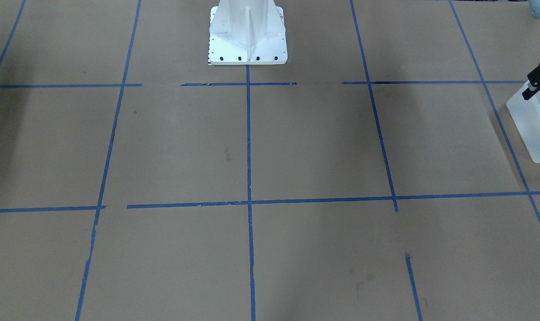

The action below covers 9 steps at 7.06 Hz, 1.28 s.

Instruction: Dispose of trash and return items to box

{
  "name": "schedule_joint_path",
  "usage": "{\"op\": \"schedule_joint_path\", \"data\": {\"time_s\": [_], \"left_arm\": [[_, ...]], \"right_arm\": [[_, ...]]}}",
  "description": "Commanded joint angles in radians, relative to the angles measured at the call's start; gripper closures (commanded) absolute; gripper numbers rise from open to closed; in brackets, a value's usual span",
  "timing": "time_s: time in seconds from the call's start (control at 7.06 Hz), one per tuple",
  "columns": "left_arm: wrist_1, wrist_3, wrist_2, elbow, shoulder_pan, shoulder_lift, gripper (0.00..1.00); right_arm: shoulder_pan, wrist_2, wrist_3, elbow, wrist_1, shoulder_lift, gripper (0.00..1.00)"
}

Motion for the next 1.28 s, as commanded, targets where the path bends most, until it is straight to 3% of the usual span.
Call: {"op": "schedule_joint_path", "data": {"time_s": [0.0, 0.14, 0.28, 0.43, 0.85, 1.13], "left_arm": [[-0.076, -0.032, -0.015, 0.029, 0.034, 0.039, 0.01], [-0.141, -0.021, 0.013, 0.083, 0.031, 0.042, 0.01], [-0.165, 0.035, 0.144, 0.097, 0.028, 0.042, 0.01], [-0.151, 0.133, 0.174, 0.103, 0.025, 0.039, 0.01], [0.063, 0.239, 0.173, 0.074, -0.124, -0.007, 0.01], [0.109, 0.281, 0.113, 0.053, -0.170, 0.006, 0.01]], "right_arm": [[-0.009, 0.002, 0.020, 0.054, 0.004, -0.050, 0.00], [-0.009, 0.002, 0.020, 0.120, -0.002, -0.090, 0.00], [-0.009, -0.012, 0.021, 0.159, -0.002, -0.119, 0.00], [-0.012, -0.015, 0.021, 0.162, -0.002, -0.120, 0.00], [-0.071, -0.053, 0.012, 0.171, -0.003, -0.127, 0.00], [-0.075, -0.047, 0.012, 0.171, -0.003, -0.126, 0.00]]}}
